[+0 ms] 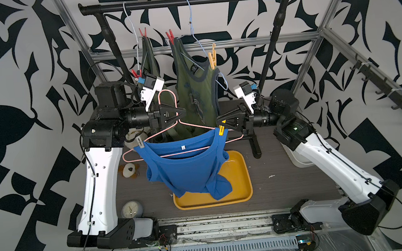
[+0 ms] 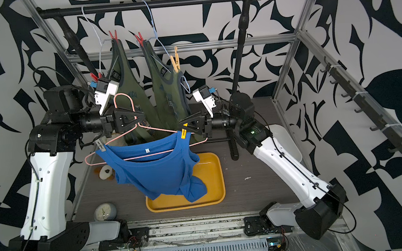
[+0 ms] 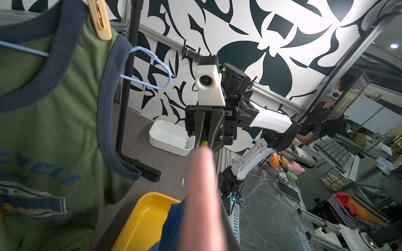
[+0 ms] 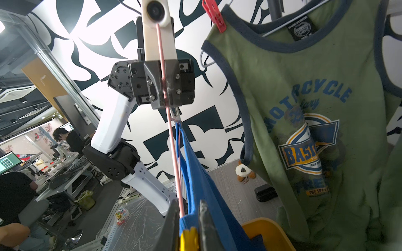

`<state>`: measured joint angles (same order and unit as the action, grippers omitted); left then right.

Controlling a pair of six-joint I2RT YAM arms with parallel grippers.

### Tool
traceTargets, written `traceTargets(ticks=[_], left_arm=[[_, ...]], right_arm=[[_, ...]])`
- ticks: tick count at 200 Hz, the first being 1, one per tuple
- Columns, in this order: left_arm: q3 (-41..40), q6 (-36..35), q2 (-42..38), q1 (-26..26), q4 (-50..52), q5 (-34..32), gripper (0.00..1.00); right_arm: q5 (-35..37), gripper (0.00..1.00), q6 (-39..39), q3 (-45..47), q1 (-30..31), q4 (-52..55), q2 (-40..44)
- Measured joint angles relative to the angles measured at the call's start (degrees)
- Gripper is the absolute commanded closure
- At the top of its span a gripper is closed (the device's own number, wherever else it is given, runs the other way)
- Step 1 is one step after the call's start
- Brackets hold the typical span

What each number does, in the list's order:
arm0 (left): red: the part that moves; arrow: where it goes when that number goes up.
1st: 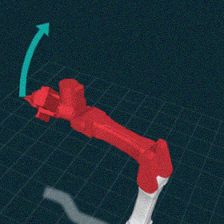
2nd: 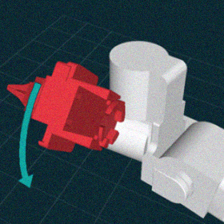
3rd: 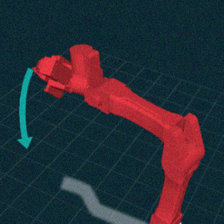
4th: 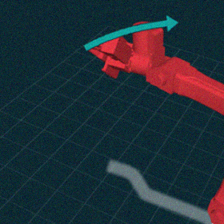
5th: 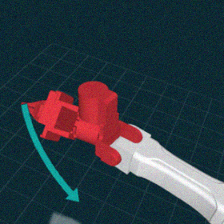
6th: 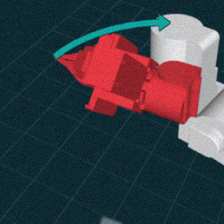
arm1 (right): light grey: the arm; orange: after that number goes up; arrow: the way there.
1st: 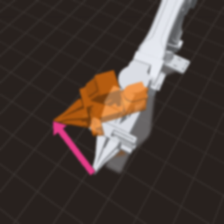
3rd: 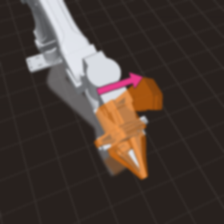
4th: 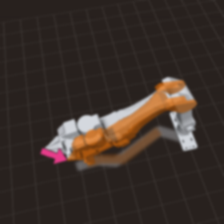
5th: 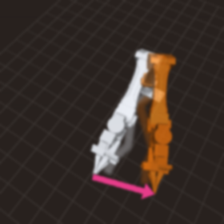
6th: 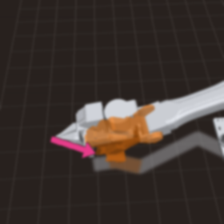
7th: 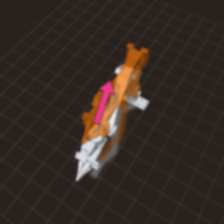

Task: Remove the clothespins securing tank tops to the hanger
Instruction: Remove the clothespin from the hanger, then place the clothespin in the storage box.

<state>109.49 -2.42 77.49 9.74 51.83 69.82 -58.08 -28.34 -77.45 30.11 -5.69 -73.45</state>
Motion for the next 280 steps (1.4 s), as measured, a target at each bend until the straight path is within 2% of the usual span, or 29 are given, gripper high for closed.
traceTargets(ticks=[23, 65, 129, 163, 205, 243, 280], left_arm=[[-0.4, -0.1, 0.0, 0.1, 0.1, -0.2, 1.0], [-0.4, -0.8, 0.0, 0.4, 0.3, -1.1, 1.0], [-0.4, -1.6, -0.2, 1.1, 0.4, -3.8, 1.0], [-0.4, -1.8, -0.3, 1.7, 0.5, -6.3, 1.0], [-0.7, -1.9, -1.2, 2.1, 0.4, -8.2, 1.0], [-1.3, -1.9, -1.8, 3.0, 0.3, -8.6, 1.0], [-2.6, -1.9, -2.2, 3.9, -0.2, -8.9, 1.0]], right_arm=[[2.2, 1.0, 1.6, -1.4, 0.0, 2.3, 0.0], [10.2, 1.0, 6.1, -2.2, -0.2, 10.3, 3.2], [32.4, 1.0, 11.1, -2.6, -3.6, 24.0, 11.5], [45.2, 1.0, 11.9, 2.0, -7.3, 28.3, 13.7], [59.3, 1.0, 11.6, 9.0, -15.1, 29.1, 9.2], [74.1, 1.0, 10.5, 16.4, -20.9, 24.1, 3.9], [81.1, 1.0, 8.0, 20.1, -28.2, 19.0, -1.4]])
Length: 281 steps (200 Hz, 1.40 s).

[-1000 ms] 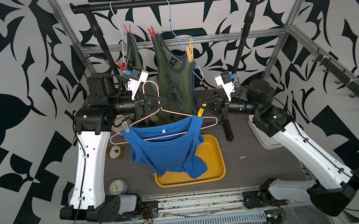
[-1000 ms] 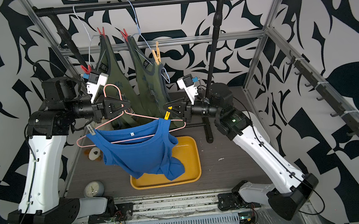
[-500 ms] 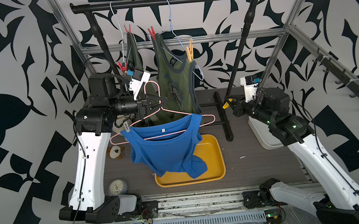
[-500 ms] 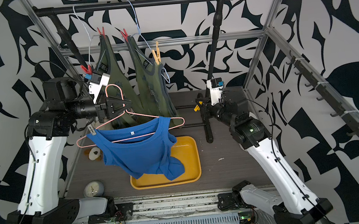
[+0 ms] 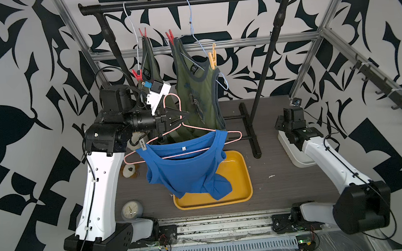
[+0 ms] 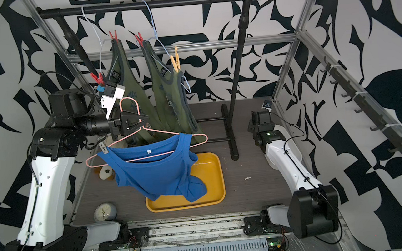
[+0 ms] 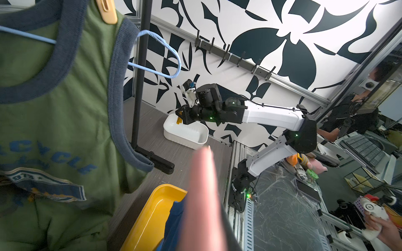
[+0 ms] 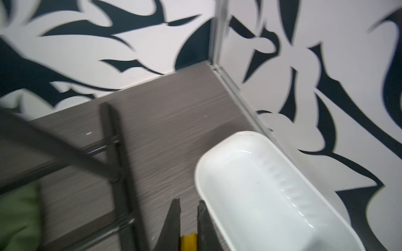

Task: Remove the clothespins securing tank tops to the hanger
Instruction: Place the clothespin in the storage box.

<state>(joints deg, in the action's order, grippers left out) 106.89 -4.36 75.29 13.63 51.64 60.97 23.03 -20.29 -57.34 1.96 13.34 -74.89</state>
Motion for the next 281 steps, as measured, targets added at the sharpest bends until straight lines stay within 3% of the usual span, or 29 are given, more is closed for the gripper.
traceTargets(ticks=[52, 87, 101, 118, 135, 173, 211, 238, 281], left_arm=[[-0.7, 0.0, -0.1, 0.9, 0.0, -0.1, 1.0], [-1.0, 0.0, -0.1, 1.2, 0.0, -0.1, 1.0], [-1.4, 0.0, -0.1, 1.3, -0.1, -0.2, 1.0], [-1.9, 0.0, -0.1, 1.5, -0.3, -0.3, 1.0], [-2.5, 0.0, -0.1, 1.6, -0.4, -0.4, 1.0], [-3.0, 0.0, 0.0, 2.1, -0.4, -0.6, 1.0], [-3.0, 0.0, 0.0, 2.5, -0.5, -0.6, 1.0], [-3.0, 0.0, 0.2, 2.8, -0.9, -0.6, 1.0], [-3.0, -0.2, 1.3, 3.2, -1.3, -0.6, 1.0]], right_arm=[[3.4, 1.0, -2.9, 2.3, -7.5, -5.1, -10.4], [3.5, 1.0, -3.6, 2.3, -8.7, -5.5, -17.0], [3.3, 0.91, -3.6, 2.3, -8.7, -5.6, -18.1], [2.8, 0.71, -3.5, 2.3, -8.7, -5.6, -18.9], [2.3, 0.6, -3.8, 2.3, -8.7, -5.7, -19.4], [0.7, 0.53, -3.6, 2.3, -8.8, -5.9, -20.0], [-1.0, 0.53, -3.6, 2.3, -9.1, -5.3, -21.0], [-4.6, 0.6, -3.8, 2.5, -9.1, -4.1, -16.8], [-19.0, 0.66, -5.7, 7.5, -8.8, -4.7, 6.3]])
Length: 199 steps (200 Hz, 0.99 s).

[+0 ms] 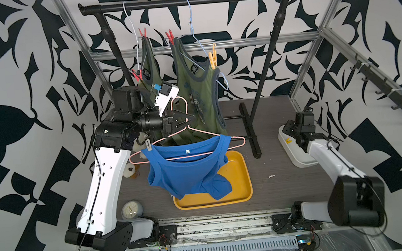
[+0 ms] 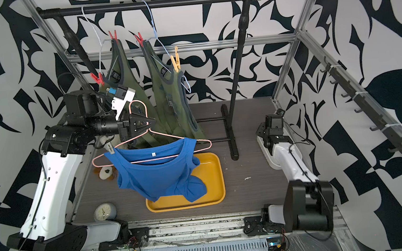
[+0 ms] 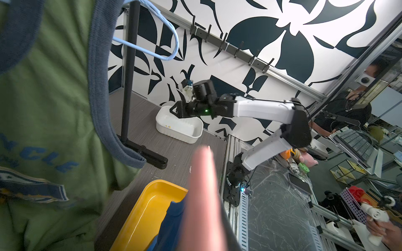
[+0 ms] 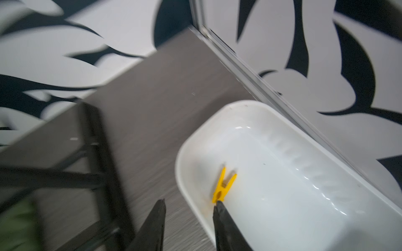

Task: Remove the clothespins securing tank tops to the hanger
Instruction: Place the clothespin in the storage box, then adjust the hanger.

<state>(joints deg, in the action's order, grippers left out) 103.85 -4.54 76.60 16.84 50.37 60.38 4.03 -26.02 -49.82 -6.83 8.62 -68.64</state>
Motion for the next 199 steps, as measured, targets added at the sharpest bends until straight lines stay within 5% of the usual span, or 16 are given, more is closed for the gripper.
traceTargets(ticks=[24, 64, 122, 199], left_arm=[[-0.2, -0.1, 0.7, 0.3, 0.0, 0.1, 1.0], [-0.2, -0.5, 2.0, 0.5, 0.0, 1.0, 1.0], [-0.2, -0.9, 3.2, 0.9, 0.3, 2.3, 1.0], [0.6, -0.4, 4.1, 2.1, 0.8, 4.2, 0.99]], right_arm=[[-10.1, 0.68, -0.2, 1.1, 3.4, -0.4, 9.7], [-23.7, 0.67, 2.0, -4.8, 21.3, 3.5, 14.6], [-34.0, 0.59, 6.3, -23.7, 39.7, 6.5, 10.3], [-39.9, 0.56, 9.9, -33.6, 47.7, 7.8, -3.6]])
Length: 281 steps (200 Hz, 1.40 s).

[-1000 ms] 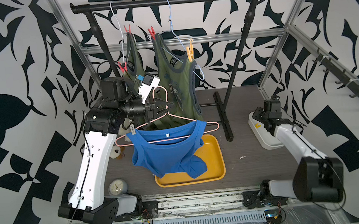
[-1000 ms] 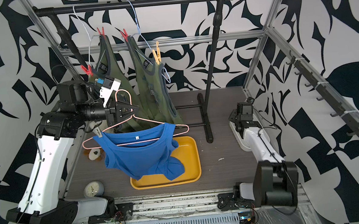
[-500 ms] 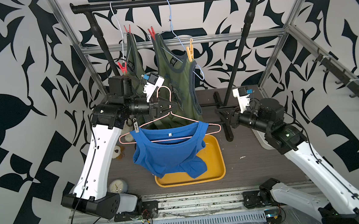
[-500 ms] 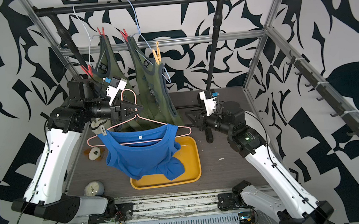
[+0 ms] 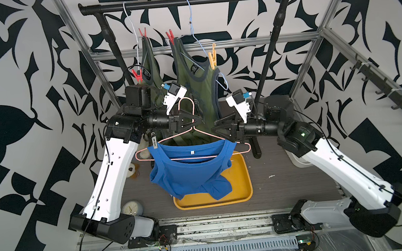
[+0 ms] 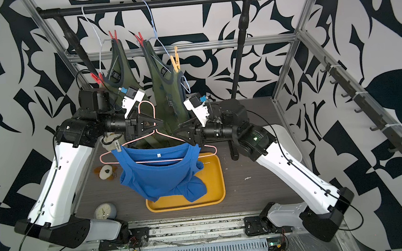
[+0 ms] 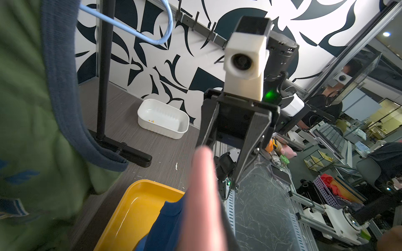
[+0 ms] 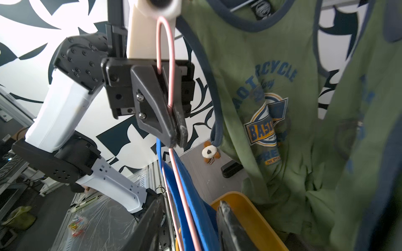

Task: Remove the clothespins securing tank tops to the hanger
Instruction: Adjust the hanger.

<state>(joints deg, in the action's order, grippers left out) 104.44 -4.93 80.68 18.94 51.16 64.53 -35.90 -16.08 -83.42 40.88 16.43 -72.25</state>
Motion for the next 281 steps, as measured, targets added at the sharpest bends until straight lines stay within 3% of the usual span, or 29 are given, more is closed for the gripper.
traceTargets(ticks=[76, 132, 166, 192, 226, 281], left_arm=[[2.0, 1.7, 1.9, 1.0, 0.2, 2.3, 0.99], [2.2, 2.4, 2.1, 1.3, 0.1, 2.8, 0.99], [2.3, 2.8, 2.1, 1.3, 0.1, 3.3, 0.97], [2.3, 3.1, 2.1, 1.3, 0.1, 3.3, 0.93], [2.7, 3.6, 2.0, 1.3, 0.2, 3.5, 0.84], [6.3, 2.4, 1.6, 1.3, 1.7, 1.4, 0.46]], right_arm=[[-3.1, 0.55, 0.6, -2.3, 3.5, -1.8, -2.7], [-3.7, 0.6, 2.2, -4.3, 3.9, -1.6, -6.2], [-3.7, 0.86, 3.1, -5.2, 3.9, -1.2, -7.9], [-3.9, 1.0, 4.1, -5.5, 4.1, -1.0, -8.0], [-3.4, 1.0, 5.7, -5.7, 4.2, -0.9, -7.9], [-1.9, 1.0, 9.3, -5.5, 4.3, -0.2, -7.9]])
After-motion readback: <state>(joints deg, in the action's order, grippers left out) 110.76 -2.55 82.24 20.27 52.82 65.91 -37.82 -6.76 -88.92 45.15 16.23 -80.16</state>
